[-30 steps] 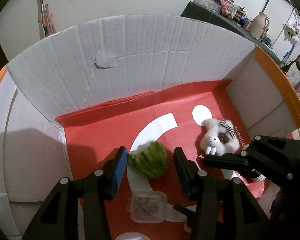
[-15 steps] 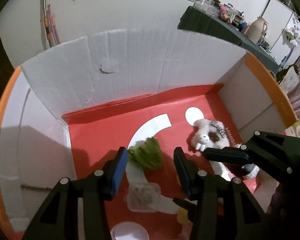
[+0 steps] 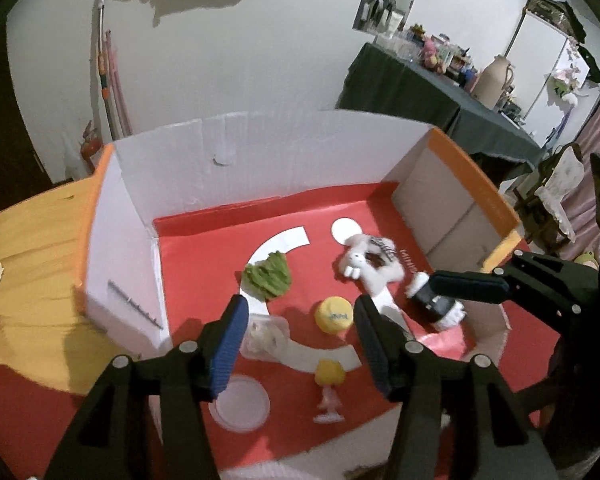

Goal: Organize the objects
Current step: 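Withdraw both tools from the box back over the table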

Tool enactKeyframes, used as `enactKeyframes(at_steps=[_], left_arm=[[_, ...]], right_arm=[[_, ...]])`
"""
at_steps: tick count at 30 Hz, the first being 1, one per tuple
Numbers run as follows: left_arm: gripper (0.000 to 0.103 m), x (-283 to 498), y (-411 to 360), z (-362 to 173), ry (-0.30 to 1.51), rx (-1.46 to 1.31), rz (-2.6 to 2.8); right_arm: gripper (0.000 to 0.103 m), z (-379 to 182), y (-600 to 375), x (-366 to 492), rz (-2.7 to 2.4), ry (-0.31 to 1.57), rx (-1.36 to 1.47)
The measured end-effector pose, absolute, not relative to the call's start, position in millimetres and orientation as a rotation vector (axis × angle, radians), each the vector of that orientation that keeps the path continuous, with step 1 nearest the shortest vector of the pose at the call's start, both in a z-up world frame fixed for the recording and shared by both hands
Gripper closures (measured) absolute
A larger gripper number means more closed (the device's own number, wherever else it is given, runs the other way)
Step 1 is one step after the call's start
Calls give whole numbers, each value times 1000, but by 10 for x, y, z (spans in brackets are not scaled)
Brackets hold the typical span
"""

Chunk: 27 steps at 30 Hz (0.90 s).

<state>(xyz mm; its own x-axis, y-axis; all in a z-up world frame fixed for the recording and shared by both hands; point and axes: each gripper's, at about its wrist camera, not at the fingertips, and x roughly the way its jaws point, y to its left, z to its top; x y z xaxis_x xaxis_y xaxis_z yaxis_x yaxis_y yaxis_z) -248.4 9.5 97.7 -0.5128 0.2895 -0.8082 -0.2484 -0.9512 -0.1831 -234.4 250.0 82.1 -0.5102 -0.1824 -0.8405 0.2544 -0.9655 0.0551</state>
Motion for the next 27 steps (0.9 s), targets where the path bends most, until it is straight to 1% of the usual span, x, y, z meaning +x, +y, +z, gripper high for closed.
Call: enactKeyframes(at_steps=[2,4,5,7,10,13,16,18,21,24,27], left_arm=[[40,-2409,102,1034,-70,-1316,2507],[39,-2298,94,1084,-72,-1291,2523],[39,-2253,88,1103,-74,-1280,2530],[35,-2139,62,1147,-85,-1251,2548],[33,-1975,32,1201,-84,-1208,2583],[28,-1775,-14,1247,-80,-1156,2635],[26,-1573,-44,1275,-74,-1103,2676],[24,-1448,-63,1278,-80,-1076,2692],[22,-1281,-86,1253,-92,-1052,2703],[18,-1128,-110,1205,-106,-1037,2721],[18,-1004,-124,1135,-110,-1035,2734]], right_arm=[[39,980,2296,-2243,-2544,103,1379],[38,936,2236,-2232,-2568,106,1356],[37,984,2259,-2141,-2580,110,1346],[31,1015,2232,-2048,-2609,124,1318],[31,1073,2200,-1887,-2634,131,1282],[31,1206,2229,-1572,-2666,132,1244],[29,1304,2230,-1318,-2705,124,1195],[25,1336,2228,-1188,-2727,106,1159],[23,1376,2220,-1039,-2756,105,1112],[19,1374,2215,-919,-2782,103,1078],[19,1334,2208,-842,-2801,106,1066]])
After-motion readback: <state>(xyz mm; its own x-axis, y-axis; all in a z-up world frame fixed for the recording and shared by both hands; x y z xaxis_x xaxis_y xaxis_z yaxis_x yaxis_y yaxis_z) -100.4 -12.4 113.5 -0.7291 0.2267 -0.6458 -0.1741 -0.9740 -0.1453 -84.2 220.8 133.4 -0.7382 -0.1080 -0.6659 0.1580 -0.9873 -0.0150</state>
